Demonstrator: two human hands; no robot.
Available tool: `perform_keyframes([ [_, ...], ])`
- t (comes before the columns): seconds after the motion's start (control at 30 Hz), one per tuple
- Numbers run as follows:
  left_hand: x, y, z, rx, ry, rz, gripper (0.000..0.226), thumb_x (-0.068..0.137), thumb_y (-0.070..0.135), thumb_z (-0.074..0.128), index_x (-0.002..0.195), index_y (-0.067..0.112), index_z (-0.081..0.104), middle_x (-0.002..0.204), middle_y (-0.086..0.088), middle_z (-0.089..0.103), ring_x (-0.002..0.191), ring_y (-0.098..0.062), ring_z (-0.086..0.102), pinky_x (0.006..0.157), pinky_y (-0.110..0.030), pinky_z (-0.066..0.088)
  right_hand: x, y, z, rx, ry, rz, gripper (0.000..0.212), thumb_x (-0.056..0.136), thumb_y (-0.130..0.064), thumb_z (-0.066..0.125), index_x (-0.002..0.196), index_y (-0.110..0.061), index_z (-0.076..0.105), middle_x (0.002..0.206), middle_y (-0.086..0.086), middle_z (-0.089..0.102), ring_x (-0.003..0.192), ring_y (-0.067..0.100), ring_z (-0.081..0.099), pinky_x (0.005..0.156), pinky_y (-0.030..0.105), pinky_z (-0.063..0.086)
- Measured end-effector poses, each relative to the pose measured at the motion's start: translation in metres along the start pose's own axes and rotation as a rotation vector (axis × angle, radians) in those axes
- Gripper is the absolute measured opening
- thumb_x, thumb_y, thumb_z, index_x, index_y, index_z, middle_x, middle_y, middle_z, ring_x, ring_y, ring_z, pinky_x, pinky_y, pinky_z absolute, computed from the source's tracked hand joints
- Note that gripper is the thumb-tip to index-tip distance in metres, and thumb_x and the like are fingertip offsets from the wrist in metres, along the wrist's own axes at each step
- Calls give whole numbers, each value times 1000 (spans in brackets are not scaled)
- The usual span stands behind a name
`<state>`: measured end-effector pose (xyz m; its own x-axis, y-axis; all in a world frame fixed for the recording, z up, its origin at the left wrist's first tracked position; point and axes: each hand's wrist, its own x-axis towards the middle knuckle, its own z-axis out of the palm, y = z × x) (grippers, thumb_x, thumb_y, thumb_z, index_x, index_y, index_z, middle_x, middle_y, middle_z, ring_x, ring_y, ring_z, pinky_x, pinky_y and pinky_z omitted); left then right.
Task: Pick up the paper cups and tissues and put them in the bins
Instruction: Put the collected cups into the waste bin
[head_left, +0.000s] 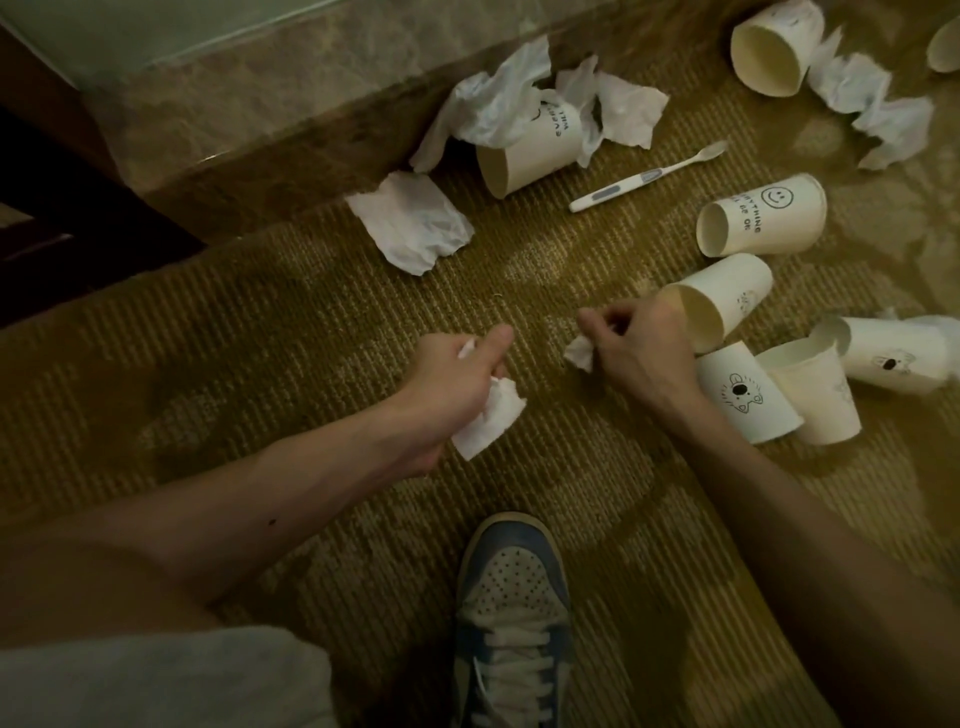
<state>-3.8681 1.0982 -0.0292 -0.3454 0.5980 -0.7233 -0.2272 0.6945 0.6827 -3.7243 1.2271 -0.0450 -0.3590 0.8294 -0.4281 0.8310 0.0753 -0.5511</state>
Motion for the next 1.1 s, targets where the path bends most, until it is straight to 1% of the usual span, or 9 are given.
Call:
perform_keyframes([
  [0.13, 4, 5, -3, -64, 88, -32, 40, 99, 51, 47, 80, 19, 61, 79, 0, 62, 79, -17, 59, 67, -32, 46, -12, -21, 6, 409, -244, -10, 11, 89, -25, 70, 88, -15, 69, 67, -2, 70, 55, 5, 62, 51, 21, 50],
  [0.2, 5, 6, -1, -81, 83, -53, 45, 100, 57, 38, 97, 20, 65, 96, 0, 66, 94, -17, 63, 78, -36, 50, -21, -33, 14, 561, -288, 2, 17, 87, -21, 72, 97, -11, 62, 65, -2, 70, 54, 6, 63, 49, 19, 48],
  [0.33, 4, 8, 5, -176, -61, -72, 64, 99, 65, 21, 122, 24, 64, 112, -4, 72, 100, -17, 70, 87, -38, 55, -37, -53, 31, 600, -239, 67, 19, 87, -28, 72, 95, -12, 65, 69, -3, 72, 63, 11, 70, 54, 24, 53],
  [0.4, 4, 8, 6, -209, -42, -74, 64, 98, 66, 22, 123, 25, 64, 109, -6, 73, 91, -19, 73, 69, -35, 59, -41, -61, 33, 627, -270, 111, 20, 92, -31, 66, 95, -11, 70, 74, 0, 73, 66, 14, 72, 51, 25, 52],
  [0.47, 4, 6, 3, -258, 22, -66, 57, 100, 61, 29, 114, 21, 67, 89, -6, 76, 72, -18, 74, 51, -28, 54, -41, -66, 32, 658, -369, 122, 29, 97, -31, 58, 97, -6, 73, 80, 9, 74, 69, 18, 72, 50, 25, 52],
  [0.6, 7, 2, -1, -228, 104, -17, 47, 100, 54, 41, 94, 17, 70, 71, -4, 74, 53, -15, 66, 41, -24, 44, -28, -71, 15, 684, -546, 160, 37, 99, -31, 53, 96, 1, 70, 81, 12, 71, 67, 16, 69, 59, 26, 58],
  [0.7, 10, 2, -3, -137, 158, -2, 45, 99, 52, 46, 77, 16, 60, 54, 3, 59, 42, -7, 52, 38, -22, 38, 11, -68, -6, 586, -324, 195, 28, 98, -31, 55, 94, -5, 66, 76, 6, 69, 58, 12, 65, 52, 22, 55],
  [0.83, 13, 7, -4, -103, 142, -28, 44, 99, 51, 47, 70, 19, 52, 50, 6, 53, 41, -6, 48, 40, -23, 39, 75, -61, -25, 593, -44, 324, 25, 100, -30, 55, 91, -6, 59, 71, 10, 63, 43, 12, 58, 41, 21, 49],
  [1.1, 20, 20, -15, -171, 103, -46, 47, 98, 53, 48, 81, 12, 60, 52, 1, 62, 47, -11, 60, 41, -23, 45, 131, -53, -18, 470, 8, 442, 28, 100, -32, 53, 105, -5, 58, 70, 11, 63, 33, 12, 57, 36, 20, 46],
])
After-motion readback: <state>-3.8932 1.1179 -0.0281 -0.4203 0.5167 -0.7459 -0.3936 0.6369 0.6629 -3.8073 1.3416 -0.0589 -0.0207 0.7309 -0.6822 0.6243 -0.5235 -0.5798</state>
